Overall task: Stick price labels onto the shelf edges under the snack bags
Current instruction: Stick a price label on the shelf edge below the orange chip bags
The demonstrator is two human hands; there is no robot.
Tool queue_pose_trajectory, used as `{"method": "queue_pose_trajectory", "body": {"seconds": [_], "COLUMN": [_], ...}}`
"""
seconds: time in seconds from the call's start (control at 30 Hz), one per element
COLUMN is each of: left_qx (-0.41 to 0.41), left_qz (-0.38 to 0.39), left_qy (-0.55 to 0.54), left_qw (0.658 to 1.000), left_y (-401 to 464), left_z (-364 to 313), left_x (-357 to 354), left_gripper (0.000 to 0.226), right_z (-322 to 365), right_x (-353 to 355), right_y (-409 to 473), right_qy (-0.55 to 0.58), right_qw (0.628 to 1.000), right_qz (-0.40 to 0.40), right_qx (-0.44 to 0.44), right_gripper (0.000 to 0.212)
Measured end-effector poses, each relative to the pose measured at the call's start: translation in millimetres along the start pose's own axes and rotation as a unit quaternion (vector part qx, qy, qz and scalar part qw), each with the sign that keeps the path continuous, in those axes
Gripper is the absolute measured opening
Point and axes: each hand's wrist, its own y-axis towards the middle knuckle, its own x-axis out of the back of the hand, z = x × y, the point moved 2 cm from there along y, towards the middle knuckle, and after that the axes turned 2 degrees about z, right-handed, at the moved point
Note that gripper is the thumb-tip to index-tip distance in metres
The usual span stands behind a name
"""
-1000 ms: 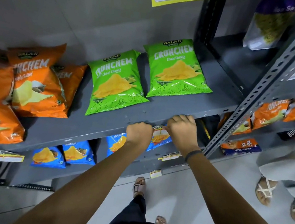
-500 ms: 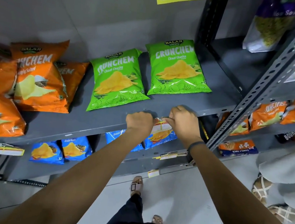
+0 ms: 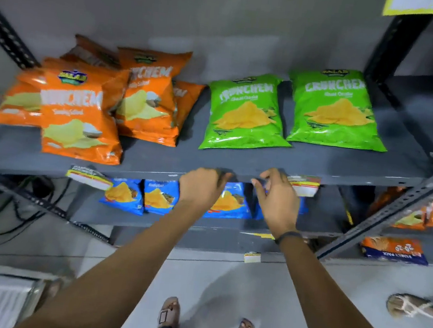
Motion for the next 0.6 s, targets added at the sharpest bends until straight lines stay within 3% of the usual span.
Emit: {"method": "queue_pose_trajectory", "body": {"seconds": [0.1,0.2,0.27,0.37,0.47,0.6], "left_qx": [0.052,0.06,0.065,0.062,0.054,-0.014], "left_qz": [-0.039,-0.128,-0.2,-0.246,-0.174,-0.072], "left_qy": [-0.044,-0.066,-0.055,-0.022,0.005,-0.044], "left_qw": [0.997,0.988,0.976,0.967,0.983,0.996], "left_y": [-20.2,-36.9,-44.4,-47.1,-34.8,-19.2], "left_z": [79.5,158.1,211.1,278.7,322.5,333.7], "left_x": [5.4,16.8,23.1,31.2,26.0,15.4], "left_gripper": [0.035,0.033,0.032,0.034,0.045,0.034], "right_z": [49.5,102.8,138.9,185.3,213.2,229.6], "right_x": [-56.6,-119.8,-164.3,-227.4,-268.2,-264.1], "right_y": [-7.1,-19.5,-27.9,-39.5,-44.7,-47.7], "right_qy": [0.065,0.132,0.163,0.181,0.22,0.251], "right_qw": [0.995,0.979,0.967,0.941,0.926,0.928], "right_qz": [0.072,0.152,0.191,0.282,0.297,0.228], "right_qx": [-0.002,-0.036,-0.029,-0.045,-0.08,-0.151], "right_gripper": [0.017,0.015,0.017,0.016,0.025,0.024]}}
